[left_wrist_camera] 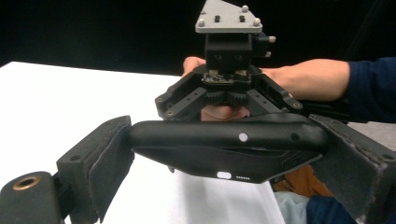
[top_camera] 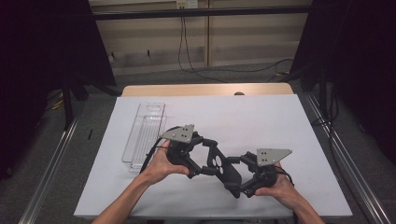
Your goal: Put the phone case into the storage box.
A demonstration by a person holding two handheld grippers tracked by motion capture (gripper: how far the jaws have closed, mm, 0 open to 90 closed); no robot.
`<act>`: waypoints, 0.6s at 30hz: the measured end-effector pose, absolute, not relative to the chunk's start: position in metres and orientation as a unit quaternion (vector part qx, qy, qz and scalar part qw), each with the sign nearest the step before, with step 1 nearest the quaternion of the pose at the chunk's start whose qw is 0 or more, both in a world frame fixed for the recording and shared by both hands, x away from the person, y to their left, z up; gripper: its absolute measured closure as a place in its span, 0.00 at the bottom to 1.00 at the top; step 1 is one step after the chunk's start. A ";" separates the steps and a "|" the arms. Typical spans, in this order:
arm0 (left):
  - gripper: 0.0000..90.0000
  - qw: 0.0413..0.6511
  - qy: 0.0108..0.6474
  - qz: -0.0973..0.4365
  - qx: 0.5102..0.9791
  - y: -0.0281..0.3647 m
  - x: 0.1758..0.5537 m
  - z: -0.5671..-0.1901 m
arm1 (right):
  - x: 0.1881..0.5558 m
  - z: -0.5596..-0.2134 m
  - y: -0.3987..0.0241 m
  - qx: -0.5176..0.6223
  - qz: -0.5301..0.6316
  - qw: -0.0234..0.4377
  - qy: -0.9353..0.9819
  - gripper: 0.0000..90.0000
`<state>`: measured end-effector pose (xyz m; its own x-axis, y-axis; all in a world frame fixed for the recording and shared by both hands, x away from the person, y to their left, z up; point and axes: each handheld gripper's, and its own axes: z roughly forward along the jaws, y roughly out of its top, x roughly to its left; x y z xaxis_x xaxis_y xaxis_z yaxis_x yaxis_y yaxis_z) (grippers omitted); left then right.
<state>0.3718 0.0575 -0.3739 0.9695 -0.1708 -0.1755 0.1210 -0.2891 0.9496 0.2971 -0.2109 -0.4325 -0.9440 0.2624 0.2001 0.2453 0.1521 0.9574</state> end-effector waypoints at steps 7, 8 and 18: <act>0.12 0.595 -0.024 -0.133 0.792 0.059 0.373 -0.375 | 0.297 -0.434 -0.210 0.166 0.629 -0.002 0.759 0.16; 0.12 0.594 -0.025 -0.133 0.793 0.059 0.373 -0.375 | 0.297 -0.434 -0.210 0.166 0.629 -0.003 0.759 0.16; 0.14 0.595 -0.024 -0.143 0.791 0.057 0.372 -0.375 | 0.297 -0.434 -0.209 0.160 0.623 -0.002 0.766 0.16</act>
<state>0.3720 0.0570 -0.3754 0.9582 -0.2070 -0.1973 0.1323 -0.2910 0.9475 0.2968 -0.2089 -0.4344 -0.9485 0.2432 0.2029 0.2480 0.1721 0.9533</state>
